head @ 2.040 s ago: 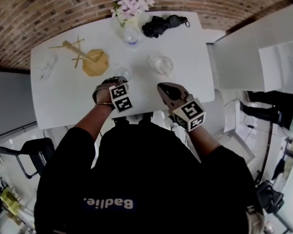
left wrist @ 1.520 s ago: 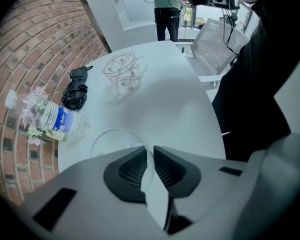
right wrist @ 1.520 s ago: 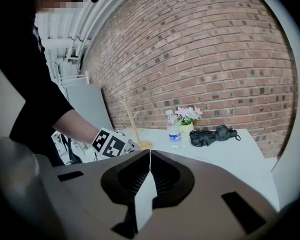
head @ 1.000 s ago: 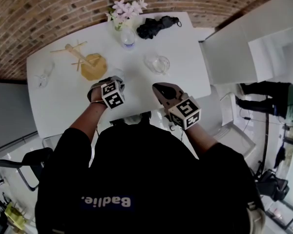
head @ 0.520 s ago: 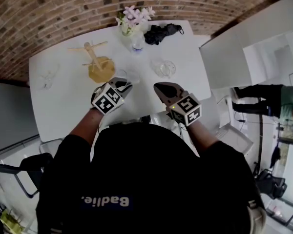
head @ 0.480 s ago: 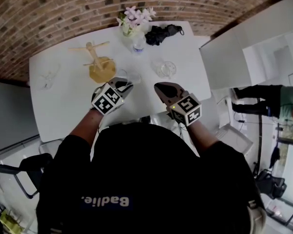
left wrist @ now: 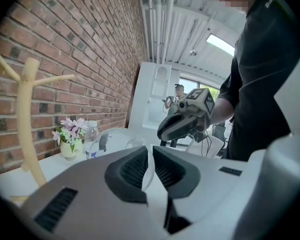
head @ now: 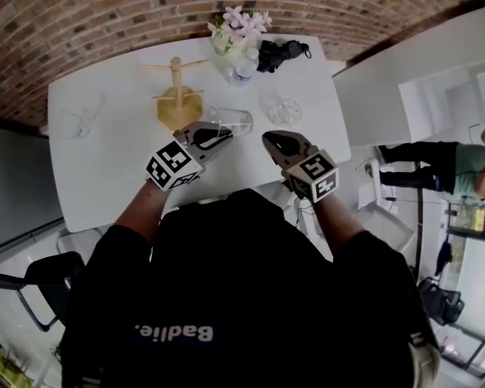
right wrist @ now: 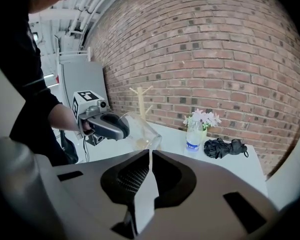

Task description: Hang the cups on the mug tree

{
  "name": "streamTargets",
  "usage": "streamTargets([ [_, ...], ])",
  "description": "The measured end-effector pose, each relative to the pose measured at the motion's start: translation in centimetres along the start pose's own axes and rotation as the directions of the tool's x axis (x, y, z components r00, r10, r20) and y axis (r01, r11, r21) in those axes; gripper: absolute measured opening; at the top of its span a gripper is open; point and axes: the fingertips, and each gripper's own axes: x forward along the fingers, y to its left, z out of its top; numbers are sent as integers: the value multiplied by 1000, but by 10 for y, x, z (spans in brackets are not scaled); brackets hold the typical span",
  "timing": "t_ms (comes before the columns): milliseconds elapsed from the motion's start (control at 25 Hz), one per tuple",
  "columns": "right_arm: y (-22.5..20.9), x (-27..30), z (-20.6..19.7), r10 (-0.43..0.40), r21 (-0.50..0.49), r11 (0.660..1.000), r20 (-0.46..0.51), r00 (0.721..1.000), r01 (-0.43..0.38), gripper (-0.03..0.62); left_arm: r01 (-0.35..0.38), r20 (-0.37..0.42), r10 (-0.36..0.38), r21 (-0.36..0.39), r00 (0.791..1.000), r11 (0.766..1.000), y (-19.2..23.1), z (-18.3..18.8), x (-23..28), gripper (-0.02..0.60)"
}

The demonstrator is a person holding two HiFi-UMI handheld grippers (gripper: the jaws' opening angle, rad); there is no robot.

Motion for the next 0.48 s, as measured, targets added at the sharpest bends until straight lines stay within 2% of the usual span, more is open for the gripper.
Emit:
streamTargets([
  [160,5,9,12,64,-15,998,7,998,-64,44,3,60,-1,-26,998,1000,-1,5,-8,31],
  [320,1,22,11,158,-31,987,-40,987,-160,173,-13,95,19,-58,995,998,4,4,-8,31],
  [480,-3,31,6,283,-85,953,-97,954,-291,239,-14,127,27,-102,992,995,8,0,-2,31],
])
